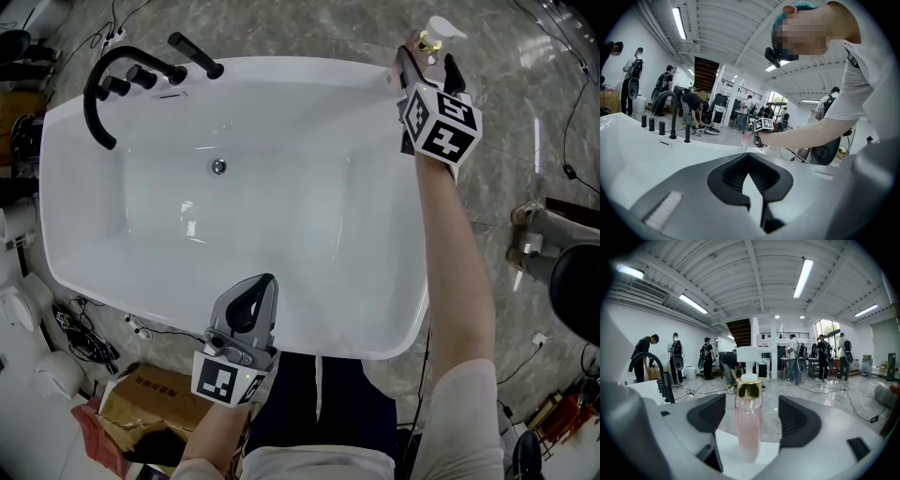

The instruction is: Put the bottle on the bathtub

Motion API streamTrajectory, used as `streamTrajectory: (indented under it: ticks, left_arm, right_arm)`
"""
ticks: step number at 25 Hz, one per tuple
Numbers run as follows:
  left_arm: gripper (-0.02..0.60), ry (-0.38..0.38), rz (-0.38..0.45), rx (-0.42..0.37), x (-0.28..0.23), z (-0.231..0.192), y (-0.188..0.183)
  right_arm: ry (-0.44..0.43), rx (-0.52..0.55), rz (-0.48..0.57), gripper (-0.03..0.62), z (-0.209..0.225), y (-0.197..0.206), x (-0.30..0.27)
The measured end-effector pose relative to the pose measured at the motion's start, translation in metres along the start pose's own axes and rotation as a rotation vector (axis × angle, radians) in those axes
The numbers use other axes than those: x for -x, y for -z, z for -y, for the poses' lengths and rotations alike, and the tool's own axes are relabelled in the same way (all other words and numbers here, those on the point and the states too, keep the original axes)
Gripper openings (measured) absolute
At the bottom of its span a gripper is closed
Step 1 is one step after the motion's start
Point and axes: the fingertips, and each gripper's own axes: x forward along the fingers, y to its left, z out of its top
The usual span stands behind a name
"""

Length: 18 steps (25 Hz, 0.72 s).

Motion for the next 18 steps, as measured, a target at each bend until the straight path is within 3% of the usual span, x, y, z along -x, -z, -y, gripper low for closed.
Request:
streamTrajectory:
  ticks: [8, 18]
  left_arm:
    - [0.006, -0.017, 0.011, -0.003, -0.003, -0.011, -0.001]
    - [0.006, -0.007, 0.029, -0.036, -0.021, -0.017, -0.011]
  right_arm:
    - [-0.025, 0.024, 0.053, 0.327, -0.012, 0.0, 0.05]
    - [-0.118, 0.02, 0.017, 0.327, -0.043, 0.04, 0.178]
